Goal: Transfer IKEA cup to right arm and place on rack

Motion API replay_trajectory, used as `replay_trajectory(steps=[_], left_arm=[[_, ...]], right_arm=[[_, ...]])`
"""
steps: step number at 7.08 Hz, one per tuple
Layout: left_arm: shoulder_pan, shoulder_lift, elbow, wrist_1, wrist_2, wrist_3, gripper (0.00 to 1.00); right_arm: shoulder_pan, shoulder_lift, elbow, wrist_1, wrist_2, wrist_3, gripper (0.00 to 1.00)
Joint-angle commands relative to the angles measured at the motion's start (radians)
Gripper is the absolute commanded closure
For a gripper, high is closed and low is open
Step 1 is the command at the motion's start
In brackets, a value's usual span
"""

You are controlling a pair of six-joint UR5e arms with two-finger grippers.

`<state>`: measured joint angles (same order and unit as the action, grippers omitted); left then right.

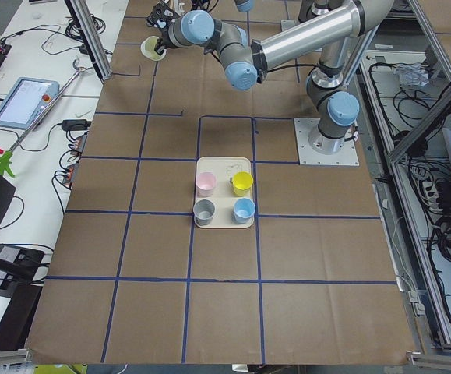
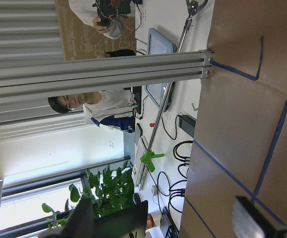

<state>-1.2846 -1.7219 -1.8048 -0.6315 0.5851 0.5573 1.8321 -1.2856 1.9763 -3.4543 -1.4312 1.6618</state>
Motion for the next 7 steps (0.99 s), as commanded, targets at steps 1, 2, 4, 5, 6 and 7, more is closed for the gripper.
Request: replay_trajectory(steps=[1,2,4,5,6,7], left_arm=[[-0.009,-0.007,-0.103,0.192,-0.125,0.013,0.96],[-0.010,0.008,-0.173,0.273,-0.155,0.016,0.96],[-0.031,0.001,-0.302,0.488,-0.194,0.016,0.96],[-0.044,0.001,-0.314,0.512,-0.194,0.018,0.96],[-0.082,-0.004,-0.323,0.550,-0.191,0.018,0.96],[-0.087,-0.005,-0.347,0.597,-0.191,0.007,0.96]], right_arm=[[0.007,-0.001,-0.004,0.036,0.072,0.071,0.01],[0.010,0.000,-0.007,0.035,0.074,0.072,0.00],[0.012,0.000,-0.023,0.049,0.075,0.072,0.00],[0.013,0.011,-0.028,0.057,0.077,0.076,0.00],[0.032,0.026,-0.028,0.054,0.077,0.078,0.00],[0.038,0.026,-0.027,0.057,0.075,0.079,0.00]])
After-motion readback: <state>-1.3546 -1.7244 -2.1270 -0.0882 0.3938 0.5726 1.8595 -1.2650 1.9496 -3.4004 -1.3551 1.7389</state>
